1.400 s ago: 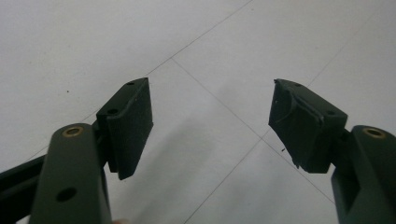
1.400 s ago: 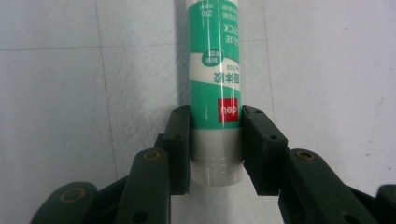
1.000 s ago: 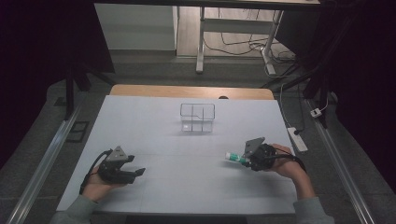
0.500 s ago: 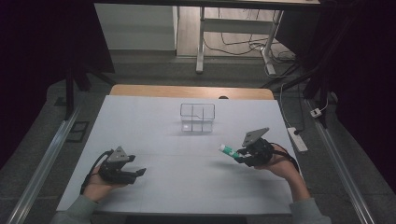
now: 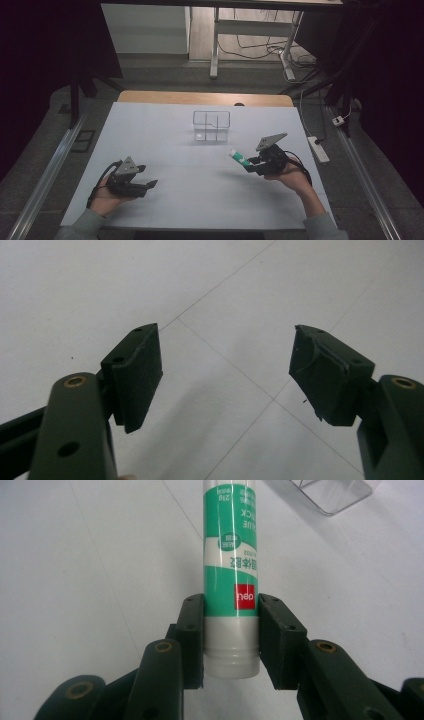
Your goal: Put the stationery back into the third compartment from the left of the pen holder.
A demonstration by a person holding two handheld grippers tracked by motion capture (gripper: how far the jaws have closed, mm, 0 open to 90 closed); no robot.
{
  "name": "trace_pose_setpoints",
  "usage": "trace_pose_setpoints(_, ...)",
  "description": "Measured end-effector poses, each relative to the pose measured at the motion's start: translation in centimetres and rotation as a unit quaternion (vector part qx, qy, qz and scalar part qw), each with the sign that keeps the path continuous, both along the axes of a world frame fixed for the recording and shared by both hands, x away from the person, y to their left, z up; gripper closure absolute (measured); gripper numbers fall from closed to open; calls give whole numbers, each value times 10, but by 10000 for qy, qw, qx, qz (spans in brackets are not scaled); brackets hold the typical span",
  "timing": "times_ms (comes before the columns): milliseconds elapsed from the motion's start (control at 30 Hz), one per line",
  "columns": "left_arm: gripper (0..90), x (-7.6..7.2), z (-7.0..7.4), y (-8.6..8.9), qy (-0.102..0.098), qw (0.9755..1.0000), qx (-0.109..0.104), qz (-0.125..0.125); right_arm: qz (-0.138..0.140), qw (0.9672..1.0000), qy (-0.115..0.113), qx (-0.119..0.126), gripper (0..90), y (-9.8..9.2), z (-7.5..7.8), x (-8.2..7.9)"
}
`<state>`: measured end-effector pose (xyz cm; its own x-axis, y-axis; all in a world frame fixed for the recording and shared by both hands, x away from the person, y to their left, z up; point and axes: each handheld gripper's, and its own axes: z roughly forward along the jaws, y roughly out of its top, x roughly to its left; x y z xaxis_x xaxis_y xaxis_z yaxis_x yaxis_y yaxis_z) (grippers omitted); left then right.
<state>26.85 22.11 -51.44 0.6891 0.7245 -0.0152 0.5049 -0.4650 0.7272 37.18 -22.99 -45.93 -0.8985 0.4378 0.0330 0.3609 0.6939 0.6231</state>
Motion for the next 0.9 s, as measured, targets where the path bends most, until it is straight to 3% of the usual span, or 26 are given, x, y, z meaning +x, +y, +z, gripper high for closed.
trace_pose_setpoints(400,282,0,1,-5,-50,9999,-13,-100,-116,9996,144,200,646,12,-3,-1)
trace_pose_setpoints(633,275,1,2,-6,-39,10000,-40,-68,-112,9996,167,183,645,18,-3,-2)
trace_pose_setpoints(733,274,2,4,-10,-36,9997,-172,-141,-82,9996,181,177,645,21,-4,-3)
trace_pose_setpoints(900,272,5,10,-24,-131,9994,-150,-294,-21,9996,246,136,645,28,-7,-3)
